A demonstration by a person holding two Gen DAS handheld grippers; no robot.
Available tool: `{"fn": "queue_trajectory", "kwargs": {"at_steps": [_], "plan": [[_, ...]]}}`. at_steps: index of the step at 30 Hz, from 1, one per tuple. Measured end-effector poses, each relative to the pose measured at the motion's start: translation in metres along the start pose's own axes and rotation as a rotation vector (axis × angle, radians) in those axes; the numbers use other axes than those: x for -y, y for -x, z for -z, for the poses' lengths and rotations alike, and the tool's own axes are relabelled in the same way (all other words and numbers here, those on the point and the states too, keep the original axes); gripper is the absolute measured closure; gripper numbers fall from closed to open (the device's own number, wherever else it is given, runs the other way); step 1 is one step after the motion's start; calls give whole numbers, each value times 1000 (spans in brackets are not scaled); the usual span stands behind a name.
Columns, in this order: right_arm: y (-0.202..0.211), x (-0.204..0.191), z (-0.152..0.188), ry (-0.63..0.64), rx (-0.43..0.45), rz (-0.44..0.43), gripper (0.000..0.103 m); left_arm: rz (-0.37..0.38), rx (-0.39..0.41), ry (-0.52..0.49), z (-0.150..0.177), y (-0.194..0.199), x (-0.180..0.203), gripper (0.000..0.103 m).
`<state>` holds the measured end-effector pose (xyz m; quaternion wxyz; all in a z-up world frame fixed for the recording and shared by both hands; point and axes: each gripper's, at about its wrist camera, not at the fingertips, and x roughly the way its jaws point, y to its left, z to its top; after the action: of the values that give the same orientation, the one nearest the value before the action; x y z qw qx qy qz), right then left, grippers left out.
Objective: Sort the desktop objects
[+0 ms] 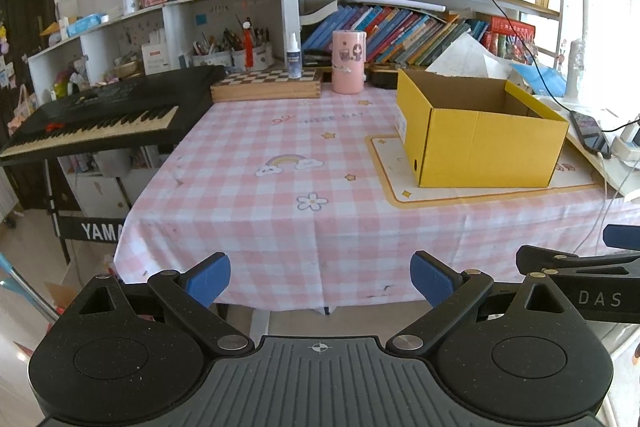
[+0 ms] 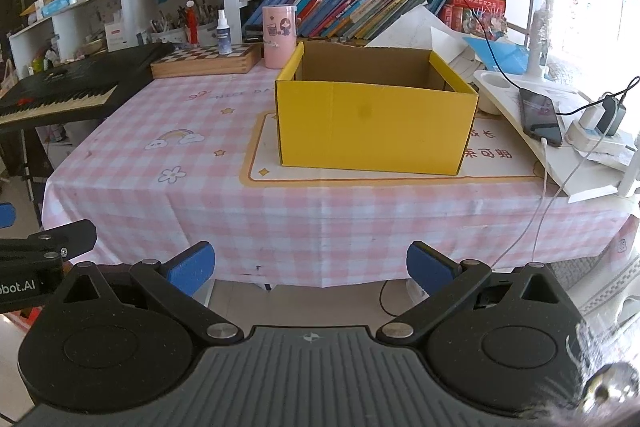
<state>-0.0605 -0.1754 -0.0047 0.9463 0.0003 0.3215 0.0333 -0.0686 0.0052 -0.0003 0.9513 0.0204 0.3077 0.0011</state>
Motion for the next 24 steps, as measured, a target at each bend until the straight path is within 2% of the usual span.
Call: {"fn": "queue_trajectory", "kwargs": {"at_steps": [24], "plan": [[0, -1, -1, 1, 0, 1, 0, 8, -9, 10, 0, -3, -2, 5]]}}
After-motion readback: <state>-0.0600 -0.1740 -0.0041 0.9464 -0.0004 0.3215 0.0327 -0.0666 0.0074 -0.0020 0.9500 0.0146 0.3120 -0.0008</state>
